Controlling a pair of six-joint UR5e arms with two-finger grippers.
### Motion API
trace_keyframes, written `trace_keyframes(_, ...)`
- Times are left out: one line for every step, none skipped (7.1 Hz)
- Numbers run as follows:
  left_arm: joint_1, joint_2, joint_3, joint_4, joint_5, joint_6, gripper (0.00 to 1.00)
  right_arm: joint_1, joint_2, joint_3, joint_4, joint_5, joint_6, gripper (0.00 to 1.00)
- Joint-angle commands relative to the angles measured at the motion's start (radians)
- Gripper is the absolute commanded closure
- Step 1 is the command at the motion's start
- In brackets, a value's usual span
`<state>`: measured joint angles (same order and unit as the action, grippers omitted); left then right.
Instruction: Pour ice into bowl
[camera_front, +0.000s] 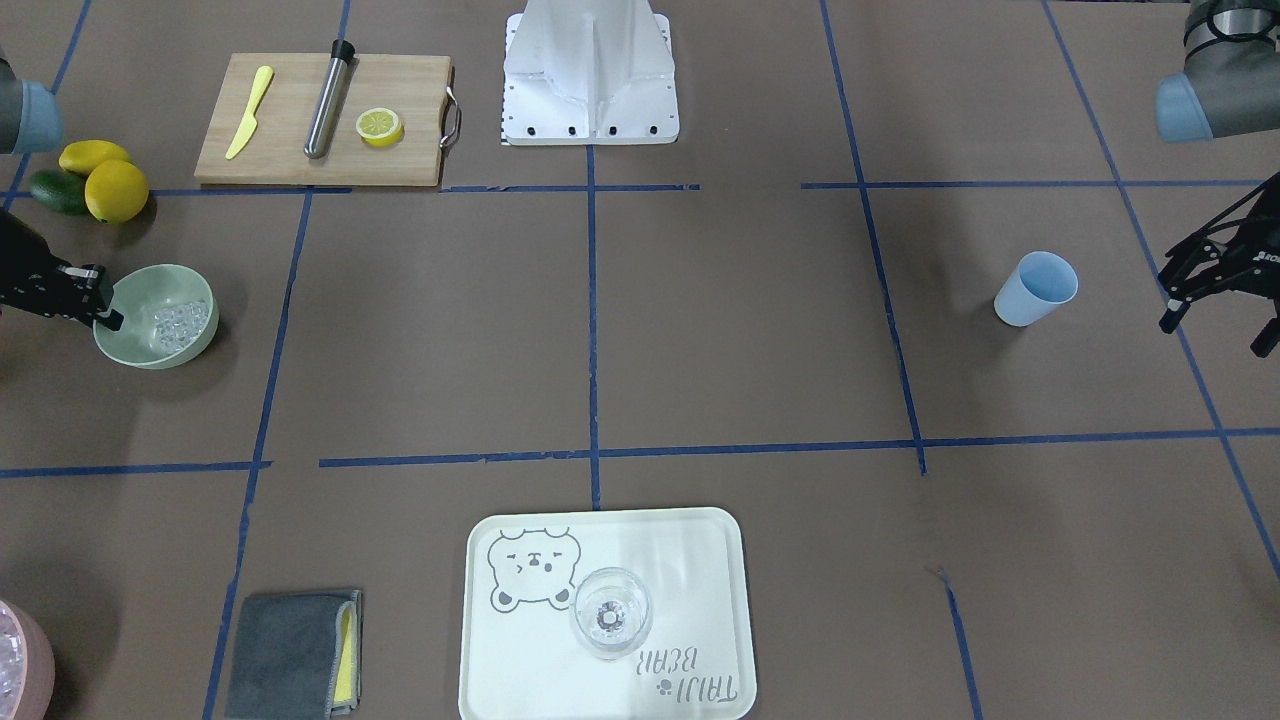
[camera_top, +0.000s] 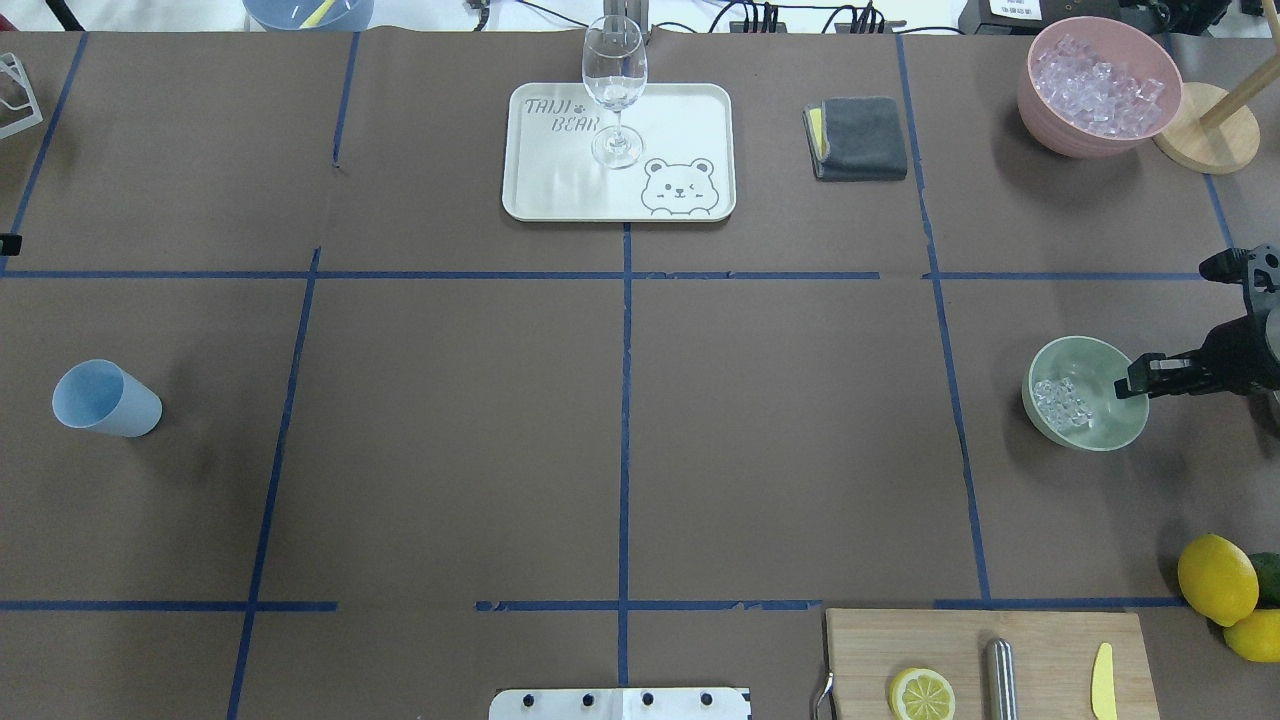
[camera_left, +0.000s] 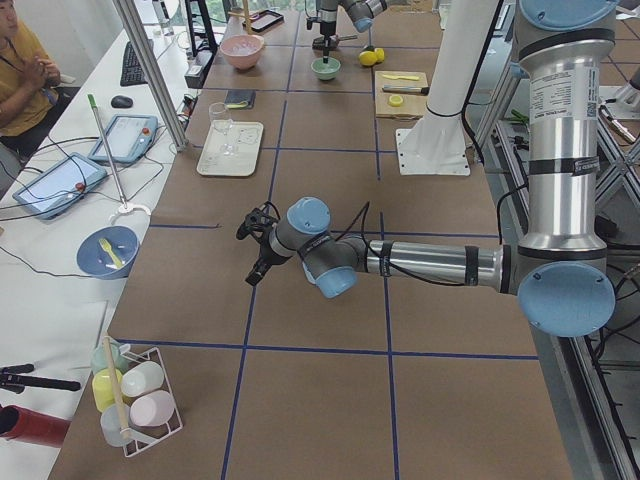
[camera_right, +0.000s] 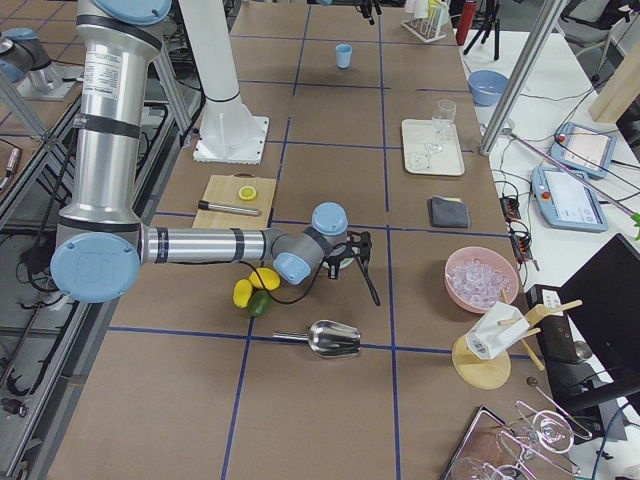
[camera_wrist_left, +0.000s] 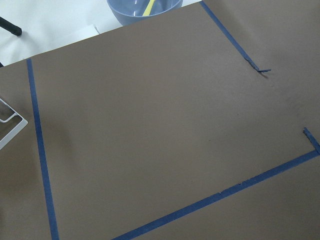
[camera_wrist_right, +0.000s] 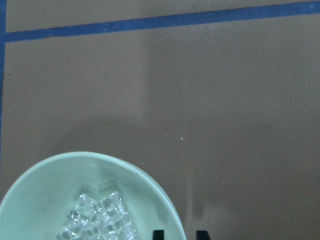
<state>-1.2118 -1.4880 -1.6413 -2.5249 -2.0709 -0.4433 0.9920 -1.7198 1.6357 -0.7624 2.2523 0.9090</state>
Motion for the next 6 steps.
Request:
trace_keyframes(0.002, -0.001, 0.0, 0.002, 0.0, -0.002, 0.0, 0.078, -0.006, 0.039, -0.006, 0.059, -0.002, 0.0)
trace_keyframes(0.002, -0.014, -0.006, 0.021, 0.002, 0.006, 0.0, 0.203, -0.007, 0.032, -0.033, 0.16, -0.013, 0.0)
trace_keyframes(0.003, -0.024, -0.006, 0.1, -0.005, 0.02, 0.0, 0.268, -0.001, 0.041, -0.078, 0.203, -0.042, 0.0)
trace_keyframes(-0.014, -0.061, -0.011, 0.215, -0.008, 0.129, 0.0, 0.311, -0.001, 0.036, -0.11, 0.205, -0.121, 0.0)
trace_keyframes(-0.102, -0.157, -0.006, 0.389, -0.011, 0.252, 0.0, 0.377, 0.0, 0.039, -0.205, 0.205, -0.278, 0.0)
trace_keyframes(-0.183, -0.228, -0.006, 0.581, -0.015, 0.376, 0.0, 0.446, 0.011, 0.041, -0.319, 0.202, -0.464, 0.0)
